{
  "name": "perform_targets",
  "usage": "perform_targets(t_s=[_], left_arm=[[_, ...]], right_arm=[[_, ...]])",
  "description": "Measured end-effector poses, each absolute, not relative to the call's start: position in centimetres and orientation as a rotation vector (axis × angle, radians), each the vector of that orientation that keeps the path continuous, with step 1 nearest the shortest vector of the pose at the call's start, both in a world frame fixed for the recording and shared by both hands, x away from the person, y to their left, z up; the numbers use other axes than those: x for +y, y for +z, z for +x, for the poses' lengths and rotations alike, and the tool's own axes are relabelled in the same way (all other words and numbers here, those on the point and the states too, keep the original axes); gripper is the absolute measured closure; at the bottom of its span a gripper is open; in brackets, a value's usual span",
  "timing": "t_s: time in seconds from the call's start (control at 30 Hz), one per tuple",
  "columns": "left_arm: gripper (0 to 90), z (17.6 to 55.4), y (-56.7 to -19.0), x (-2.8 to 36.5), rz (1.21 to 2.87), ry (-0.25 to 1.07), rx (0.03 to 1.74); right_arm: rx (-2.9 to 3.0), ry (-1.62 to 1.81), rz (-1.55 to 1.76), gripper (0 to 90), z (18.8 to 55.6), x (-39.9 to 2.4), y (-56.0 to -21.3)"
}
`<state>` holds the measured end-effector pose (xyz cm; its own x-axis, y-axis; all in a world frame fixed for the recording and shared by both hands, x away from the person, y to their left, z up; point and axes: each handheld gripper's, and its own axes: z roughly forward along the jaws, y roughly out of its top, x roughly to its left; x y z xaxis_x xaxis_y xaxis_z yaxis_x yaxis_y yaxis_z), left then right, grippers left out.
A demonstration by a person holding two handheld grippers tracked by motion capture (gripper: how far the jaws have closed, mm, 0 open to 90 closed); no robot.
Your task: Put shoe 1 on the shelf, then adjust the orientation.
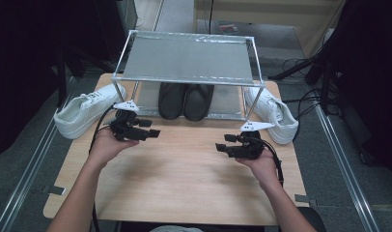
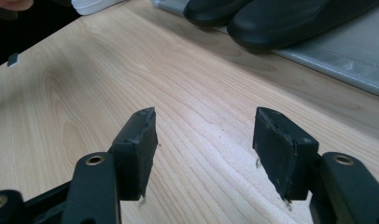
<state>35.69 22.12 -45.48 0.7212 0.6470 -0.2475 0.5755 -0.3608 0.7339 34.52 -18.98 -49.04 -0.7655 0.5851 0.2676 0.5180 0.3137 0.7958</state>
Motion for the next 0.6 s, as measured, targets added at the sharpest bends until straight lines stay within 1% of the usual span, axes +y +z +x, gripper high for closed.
perform_targets(t_s=[0.6], left_arm=[[36.8, 35.7, -45.2, 27.5, 2.011, 0.176, 1.036]], right_arm=[[2.492, 1.458, 1.060, 41.2, 34.7, -18.8, -49.2]])
